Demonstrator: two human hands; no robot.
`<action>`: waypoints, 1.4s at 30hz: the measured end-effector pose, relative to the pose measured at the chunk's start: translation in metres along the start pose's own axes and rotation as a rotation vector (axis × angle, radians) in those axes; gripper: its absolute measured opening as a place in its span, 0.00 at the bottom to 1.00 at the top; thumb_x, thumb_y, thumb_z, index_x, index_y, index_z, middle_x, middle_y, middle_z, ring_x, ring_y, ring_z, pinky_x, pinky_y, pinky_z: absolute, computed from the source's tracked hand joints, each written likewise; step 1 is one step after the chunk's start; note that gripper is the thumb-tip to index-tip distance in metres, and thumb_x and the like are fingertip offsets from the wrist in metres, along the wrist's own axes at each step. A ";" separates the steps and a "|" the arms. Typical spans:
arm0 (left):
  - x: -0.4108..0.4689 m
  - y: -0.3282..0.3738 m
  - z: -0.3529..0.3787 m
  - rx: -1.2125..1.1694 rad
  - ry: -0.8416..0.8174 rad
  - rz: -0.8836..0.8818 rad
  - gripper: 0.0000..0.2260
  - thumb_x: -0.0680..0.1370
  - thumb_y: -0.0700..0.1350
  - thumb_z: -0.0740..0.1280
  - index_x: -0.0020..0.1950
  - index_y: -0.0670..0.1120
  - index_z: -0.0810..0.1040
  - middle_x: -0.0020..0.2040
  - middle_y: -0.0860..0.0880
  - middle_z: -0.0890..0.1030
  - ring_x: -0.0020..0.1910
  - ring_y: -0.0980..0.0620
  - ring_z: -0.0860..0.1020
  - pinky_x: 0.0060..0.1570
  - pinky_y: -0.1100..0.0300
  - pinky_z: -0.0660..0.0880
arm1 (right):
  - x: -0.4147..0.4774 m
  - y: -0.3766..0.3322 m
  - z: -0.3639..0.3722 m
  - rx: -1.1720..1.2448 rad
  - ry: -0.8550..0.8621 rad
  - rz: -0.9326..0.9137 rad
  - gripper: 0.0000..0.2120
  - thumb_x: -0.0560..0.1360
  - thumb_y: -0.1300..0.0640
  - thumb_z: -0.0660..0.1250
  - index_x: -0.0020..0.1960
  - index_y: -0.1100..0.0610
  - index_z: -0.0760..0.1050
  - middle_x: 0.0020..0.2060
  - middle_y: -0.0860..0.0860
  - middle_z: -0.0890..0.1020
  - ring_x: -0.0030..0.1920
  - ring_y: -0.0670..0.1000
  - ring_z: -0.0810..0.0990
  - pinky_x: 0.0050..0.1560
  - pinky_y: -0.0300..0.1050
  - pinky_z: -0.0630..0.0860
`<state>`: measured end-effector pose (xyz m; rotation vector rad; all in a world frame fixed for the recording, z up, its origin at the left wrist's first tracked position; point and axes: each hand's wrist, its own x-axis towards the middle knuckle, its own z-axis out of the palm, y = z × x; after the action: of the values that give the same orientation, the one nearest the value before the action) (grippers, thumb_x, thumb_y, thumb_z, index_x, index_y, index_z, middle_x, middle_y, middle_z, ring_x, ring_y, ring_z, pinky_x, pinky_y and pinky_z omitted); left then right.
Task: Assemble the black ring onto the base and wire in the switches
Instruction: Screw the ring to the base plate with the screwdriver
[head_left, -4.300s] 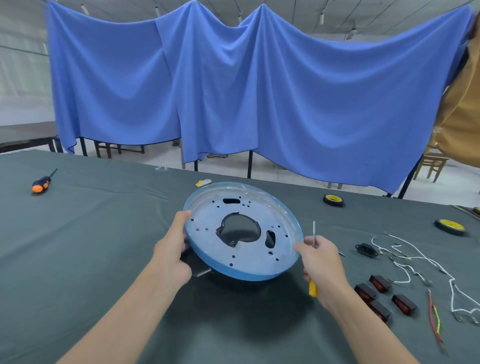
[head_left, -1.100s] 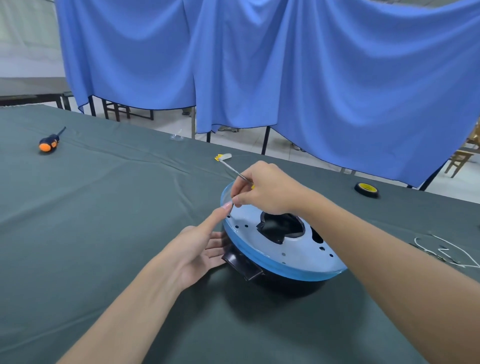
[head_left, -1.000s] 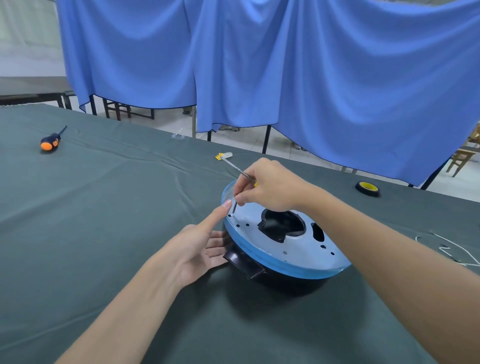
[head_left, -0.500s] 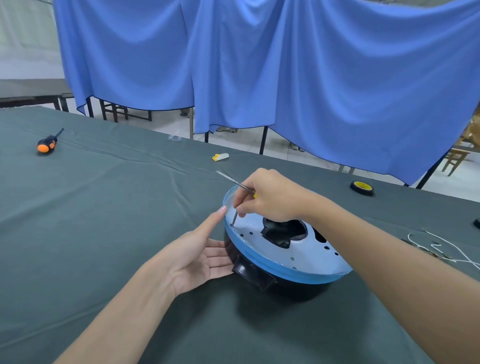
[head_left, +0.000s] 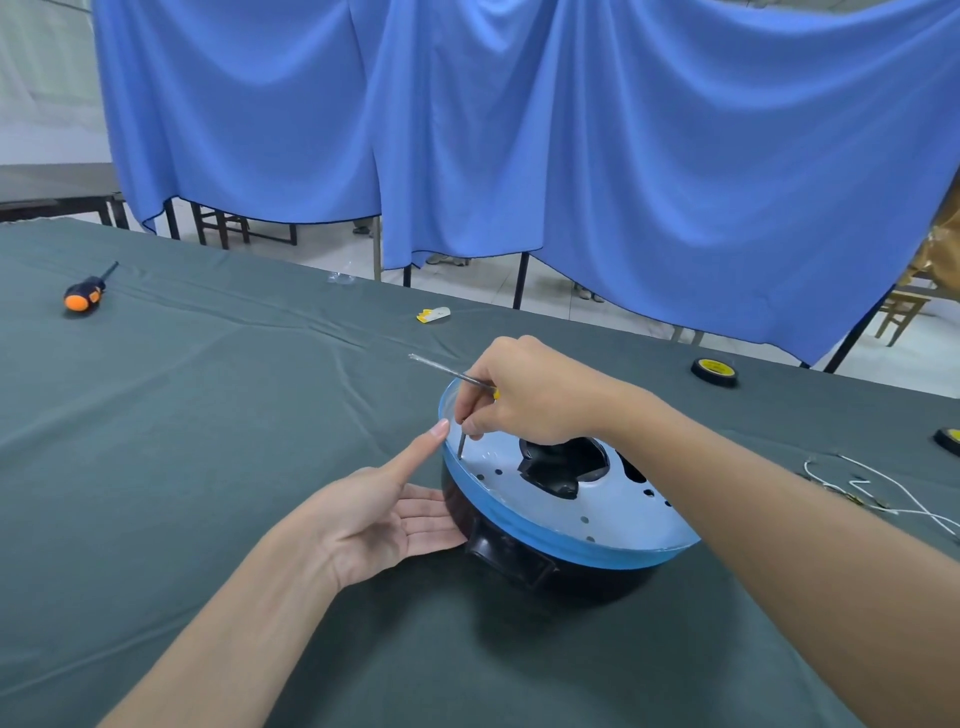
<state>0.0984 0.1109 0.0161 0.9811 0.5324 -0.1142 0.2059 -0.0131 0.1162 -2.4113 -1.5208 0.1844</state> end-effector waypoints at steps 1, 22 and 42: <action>0.000 0.000 0.000 -0.004 0.003 0.001 0.41 0.54 0.56 0.80 0.53 0.27 0.73 0.47 0.33 0.84 0.44 0.40 0.85 0.32 0.53 0.81 | 0.000 -0.001 0.001 0.000 -0.004 0.000 0.05 0.72 0.61 0.69 0.43 0.55 0.83 0.33 0.45 0.84 0.30 0.34 0.73 0.31 0.28 0.68; -0.001 -0.002 0.001 -0.014 0.011 -0.021 0.42 0.54 0.55 0.80 0.55 0.27 0.73 0.48 0.33 0.84 0.44 0.39 0.85 0.32 0.52 0.81 | 0.002 0.001 0.014 -0.045 -0.065 -0.004 0.01 0.69 0.59 0.73 0.40 0.54 0.83 0.35 0.49 0.83 0.36 0.41 0.72 0.39 0.41 0.73; 0.002 -0.003 0.000 -0.005 0.025 -0.026 0.43 0.54 0.57 0.80 0.57 0.28 0.73 0.49 0.34 0.84 0.46 0.40 0.85 0.35 0.51 0.82 | 0.004 0.006 0.023 -0.019 -0.015 -0.019 0.05 0.69 0.61 0.68 0.39 0.54 0.83 0.35 0.50 0.84 0.40 0.50 0.78 0.45 0.48 0.78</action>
<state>0.0992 0.1096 0.0131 0.9719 0.5680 -0.1244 0.2067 -0.0082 0.0927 -2.4145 -1.5582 0.1851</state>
